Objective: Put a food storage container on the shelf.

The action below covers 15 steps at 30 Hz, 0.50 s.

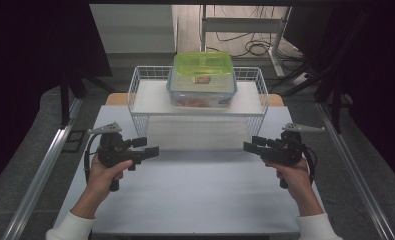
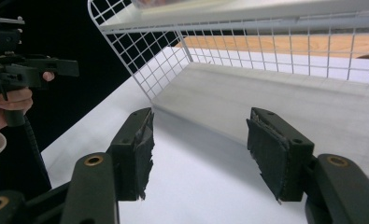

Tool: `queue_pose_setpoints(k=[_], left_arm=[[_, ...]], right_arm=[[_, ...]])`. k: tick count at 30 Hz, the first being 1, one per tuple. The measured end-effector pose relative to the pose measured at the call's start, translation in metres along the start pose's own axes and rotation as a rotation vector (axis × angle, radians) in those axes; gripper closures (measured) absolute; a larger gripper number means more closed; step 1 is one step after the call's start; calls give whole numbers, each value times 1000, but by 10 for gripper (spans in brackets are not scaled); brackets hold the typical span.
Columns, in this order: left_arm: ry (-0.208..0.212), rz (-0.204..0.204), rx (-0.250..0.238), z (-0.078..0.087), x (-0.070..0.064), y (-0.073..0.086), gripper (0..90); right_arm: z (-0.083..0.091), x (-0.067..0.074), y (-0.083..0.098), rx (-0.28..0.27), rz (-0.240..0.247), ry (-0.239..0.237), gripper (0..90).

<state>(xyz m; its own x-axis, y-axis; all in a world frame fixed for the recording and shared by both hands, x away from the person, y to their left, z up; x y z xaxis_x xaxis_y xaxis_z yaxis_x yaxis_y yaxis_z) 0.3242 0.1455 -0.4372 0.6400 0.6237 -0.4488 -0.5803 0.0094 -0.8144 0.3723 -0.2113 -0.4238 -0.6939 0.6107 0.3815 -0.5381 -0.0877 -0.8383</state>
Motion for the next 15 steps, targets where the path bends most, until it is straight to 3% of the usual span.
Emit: queue_pose_setpoints(k=[7,15], left_arm=[[-3,-19,12,-2,-1,9,220],[12,-9,29,-3,0,16,220]], right_arm=[[-3,1,10,11,3,2,400],[-3,-2,15,15,0,17,378]])
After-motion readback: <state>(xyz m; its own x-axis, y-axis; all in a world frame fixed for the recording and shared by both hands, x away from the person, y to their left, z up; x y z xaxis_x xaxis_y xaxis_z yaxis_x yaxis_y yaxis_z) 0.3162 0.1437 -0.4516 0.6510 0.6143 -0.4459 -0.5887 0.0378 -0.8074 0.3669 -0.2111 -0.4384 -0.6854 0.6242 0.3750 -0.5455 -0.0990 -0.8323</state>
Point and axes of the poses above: each handheld gripper's, and its own axes: z roughly backward along the jaws, y roughly out of its underside, x roughly to its left, the point moved 7 cm from there along -z, roughly forward along the jaws, and after that the axes turned 1 degree about -x, right-handed, at the moved point
